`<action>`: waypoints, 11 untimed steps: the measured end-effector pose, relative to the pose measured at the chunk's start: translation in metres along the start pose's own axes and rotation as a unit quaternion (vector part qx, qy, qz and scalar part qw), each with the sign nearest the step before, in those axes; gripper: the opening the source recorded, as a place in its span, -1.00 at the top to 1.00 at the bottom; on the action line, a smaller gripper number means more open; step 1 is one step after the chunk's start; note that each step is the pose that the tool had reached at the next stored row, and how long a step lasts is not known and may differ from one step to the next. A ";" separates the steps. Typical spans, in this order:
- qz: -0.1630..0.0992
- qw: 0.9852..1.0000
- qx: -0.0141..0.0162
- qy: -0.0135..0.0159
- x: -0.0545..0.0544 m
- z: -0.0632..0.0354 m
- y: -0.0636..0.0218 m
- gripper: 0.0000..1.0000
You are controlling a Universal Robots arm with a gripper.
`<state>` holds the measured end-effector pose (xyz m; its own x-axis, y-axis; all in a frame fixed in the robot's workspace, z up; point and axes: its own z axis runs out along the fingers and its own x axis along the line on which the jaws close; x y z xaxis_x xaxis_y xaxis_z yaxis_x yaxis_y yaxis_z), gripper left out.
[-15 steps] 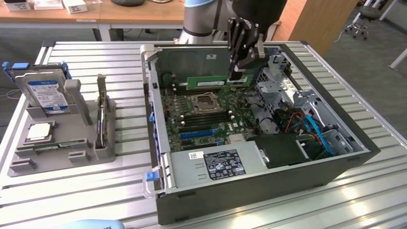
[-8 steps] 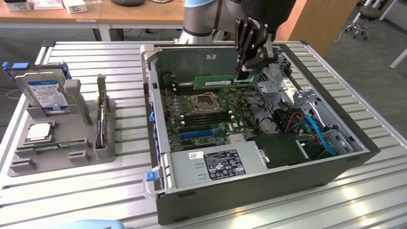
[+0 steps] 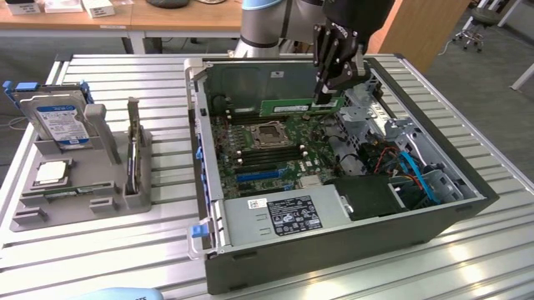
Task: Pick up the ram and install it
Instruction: 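Pick up the ram and move it above insertion slot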
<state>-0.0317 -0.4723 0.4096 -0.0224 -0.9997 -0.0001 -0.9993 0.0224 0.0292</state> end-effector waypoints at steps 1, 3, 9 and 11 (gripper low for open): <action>0.000 1.000 0.000 0.000 0.000 0.0000 0.0000 0.76; 0.000 1.000 0.000 0.000 -0.001 0.0001 0.0000 0.76; 0.000 1.000 0.000 0.000 -0.011 0.0008 0.0002 0.76; 0.000 1.000 0.000 0.000 -0.015 0.0012 0.0003 0.76</action>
<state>-0.0316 -0.4571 0.4084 -0.0224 -0.9997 -0.0001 -0.9993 0.0224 0.0290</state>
